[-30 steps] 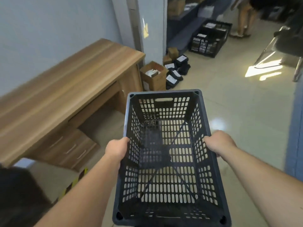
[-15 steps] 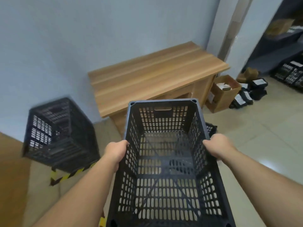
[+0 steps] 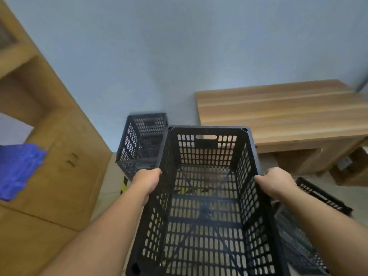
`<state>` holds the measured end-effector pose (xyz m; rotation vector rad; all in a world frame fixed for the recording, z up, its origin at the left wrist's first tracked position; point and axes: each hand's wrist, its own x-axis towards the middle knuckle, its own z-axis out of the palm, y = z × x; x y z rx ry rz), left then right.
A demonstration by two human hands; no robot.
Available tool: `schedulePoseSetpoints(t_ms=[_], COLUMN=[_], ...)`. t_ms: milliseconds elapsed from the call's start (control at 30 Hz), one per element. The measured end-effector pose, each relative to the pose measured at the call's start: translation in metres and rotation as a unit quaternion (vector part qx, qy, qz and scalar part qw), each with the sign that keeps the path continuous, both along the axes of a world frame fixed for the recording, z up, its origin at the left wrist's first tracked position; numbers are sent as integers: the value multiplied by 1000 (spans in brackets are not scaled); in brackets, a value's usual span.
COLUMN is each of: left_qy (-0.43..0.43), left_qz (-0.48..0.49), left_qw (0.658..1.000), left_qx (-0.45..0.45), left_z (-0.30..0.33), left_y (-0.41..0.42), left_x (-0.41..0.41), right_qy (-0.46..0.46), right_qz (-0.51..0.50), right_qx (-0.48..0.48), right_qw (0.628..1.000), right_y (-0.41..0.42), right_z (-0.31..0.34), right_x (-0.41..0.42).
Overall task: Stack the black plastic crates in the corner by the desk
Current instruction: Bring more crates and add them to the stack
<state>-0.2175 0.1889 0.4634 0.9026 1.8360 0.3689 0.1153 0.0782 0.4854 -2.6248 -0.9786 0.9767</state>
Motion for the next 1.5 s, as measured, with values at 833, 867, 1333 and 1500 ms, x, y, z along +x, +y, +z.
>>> schedulePoseSetpoints(t_ms=[833, 867, 1333, 1500], left_qy=[-21, -23, -24, -13], left_qz=[130, 125, 96, 100], left_qw=[991, 992, 995, 995], left_qx=[17, 14, 13, 8], left_z=[13, 13, -13, -6], left_y=[232, 246, 421, 458], left_x=[-171, -177, -235, -221], right_qy=[22, 21, 20, 13], right_qz=[169, 167, 131, 147], right_qx=[42, 45, 16, 15], right_qw=[984, 985, 991, 989], right_y=[339, 351, 486, 537], right_z=[21, 19, 0, -17], right_x=[-151, -157, -208, -203])
